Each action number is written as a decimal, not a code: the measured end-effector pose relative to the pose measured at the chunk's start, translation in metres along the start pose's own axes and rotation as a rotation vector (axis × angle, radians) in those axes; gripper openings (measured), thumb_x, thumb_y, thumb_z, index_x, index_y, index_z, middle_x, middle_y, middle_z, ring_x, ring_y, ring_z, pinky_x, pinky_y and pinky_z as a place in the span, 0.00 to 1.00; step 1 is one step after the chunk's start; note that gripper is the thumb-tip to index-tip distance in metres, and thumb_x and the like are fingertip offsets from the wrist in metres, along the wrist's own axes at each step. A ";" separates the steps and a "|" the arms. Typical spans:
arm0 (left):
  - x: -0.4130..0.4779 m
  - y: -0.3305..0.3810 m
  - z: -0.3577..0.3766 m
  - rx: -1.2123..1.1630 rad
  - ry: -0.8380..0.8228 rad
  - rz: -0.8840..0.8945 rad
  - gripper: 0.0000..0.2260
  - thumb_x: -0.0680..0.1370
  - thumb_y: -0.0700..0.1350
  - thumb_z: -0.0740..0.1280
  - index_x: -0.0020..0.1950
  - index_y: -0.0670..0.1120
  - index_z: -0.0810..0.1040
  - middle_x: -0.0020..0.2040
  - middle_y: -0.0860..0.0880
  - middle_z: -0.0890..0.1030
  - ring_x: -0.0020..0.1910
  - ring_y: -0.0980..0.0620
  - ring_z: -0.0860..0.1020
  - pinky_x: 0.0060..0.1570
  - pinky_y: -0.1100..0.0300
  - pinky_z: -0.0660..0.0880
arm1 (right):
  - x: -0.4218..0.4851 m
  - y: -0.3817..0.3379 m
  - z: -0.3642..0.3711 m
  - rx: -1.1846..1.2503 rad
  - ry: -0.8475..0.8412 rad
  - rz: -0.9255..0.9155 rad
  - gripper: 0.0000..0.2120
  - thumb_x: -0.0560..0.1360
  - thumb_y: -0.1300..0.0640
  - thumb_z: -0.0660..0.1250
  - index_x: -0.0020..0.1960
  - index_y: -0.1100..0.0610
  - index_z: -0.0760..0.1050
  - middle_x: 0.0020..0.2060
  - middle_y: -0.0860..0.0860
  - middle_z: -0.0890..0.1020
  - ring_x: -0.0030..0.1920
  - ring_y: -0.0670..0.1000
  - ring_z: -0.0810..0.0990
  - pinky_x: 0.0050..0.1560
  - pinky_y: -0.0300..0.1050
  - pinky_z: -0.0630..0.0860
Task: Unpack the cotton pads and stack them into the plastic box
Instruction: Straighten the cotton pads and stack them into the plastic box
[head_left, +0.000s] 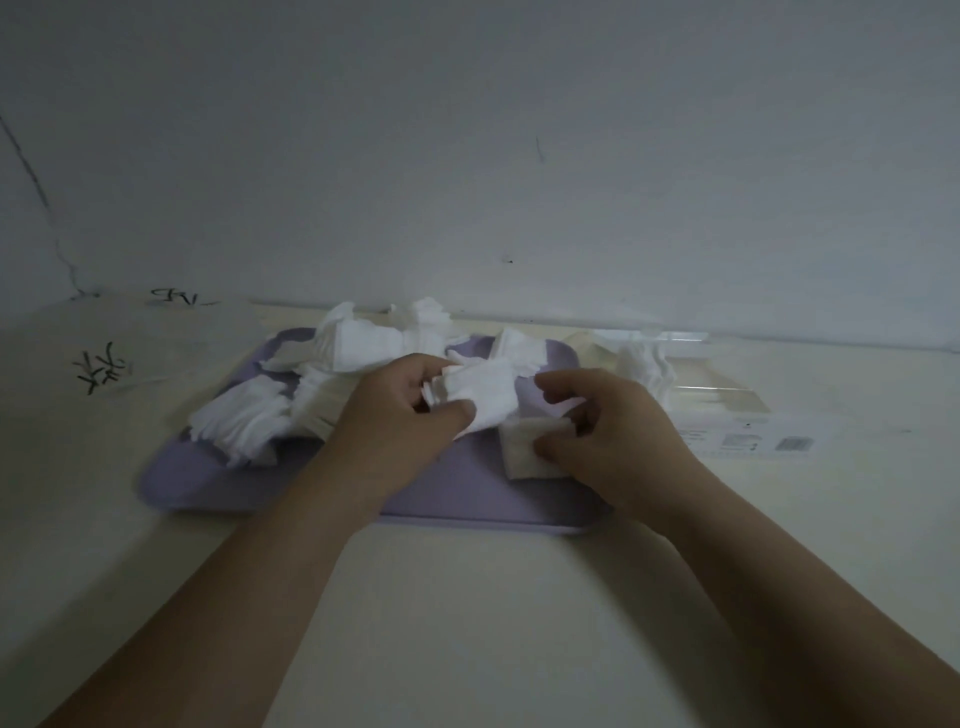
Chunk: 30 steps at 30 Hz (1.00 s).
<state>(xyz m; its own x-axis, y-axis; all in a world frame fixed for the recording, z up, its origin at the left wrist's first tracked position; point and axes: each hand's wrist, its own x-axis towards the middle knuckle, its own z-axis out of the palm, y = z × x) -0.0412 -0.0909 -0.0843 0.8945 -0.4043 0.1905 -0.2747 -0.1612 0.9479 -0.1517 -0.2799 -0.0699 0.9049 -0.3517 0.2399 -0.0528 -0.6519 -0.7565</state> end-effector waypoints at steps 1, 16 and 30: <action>-0.001 0.003 0.001 -0.101 -0.022 -0.030 0.09 0.78 0.38 0.73 0.54 0.51 0.83 0.41 0.50 0.87 0.34 0.51 0.79 0.31 0.59 0.74 | 0.000 0.001 0.000 0.042 0.028 0.046 0.23 0.73 0.62 0.77 0.66 0.50 0.81 0.44 0.39 0.83 0.38 0.35 0.80 0.42 0.26 0.73; -0.003 0.004 -0.002 -0.151 -0.180 -0.062 0.09 0.75 0.38 0.75 0.45 0.53 0.86 0.39 0.51 0.85 0.37 0.51 0.80 0.36 0.58 0.74 | 0.005 0.005 -0.002 0.552 0.155 0.163 0.09 0.74 0.67 0.77 0.48 0.55 0.87 0.39 0.52 0.88 0.38 0.48 0.84 0.41 0.44 0.83; -0.012 0.001 0.005 0.631 0.032 0.090 0.20 0.69 0.64 0.77 0.36 0.48 0.78 0.29 0.52 0.76 0.31 0.54 0.76 0.36 0.54 0.75 | 0.001 0.001 0.004 0.572 0.204 0.155 0.04 0.81 0.64 0.68 0.55 0.59 0.78 0.49 0.58 0.85 0.40 0.56 0.89 0.34 0.50 0.85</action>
<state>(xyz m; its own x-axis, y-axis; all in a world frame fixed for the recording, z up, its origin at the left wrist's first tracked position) -0.0542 -0.0904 -0.0873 0.8659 -0.4151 0.2790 -0.4950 -0.6309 0.5974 -0.1495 -0.2776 -0.0727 0.8027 -0.5718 0.1697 0.1083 -0.1399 -0.9842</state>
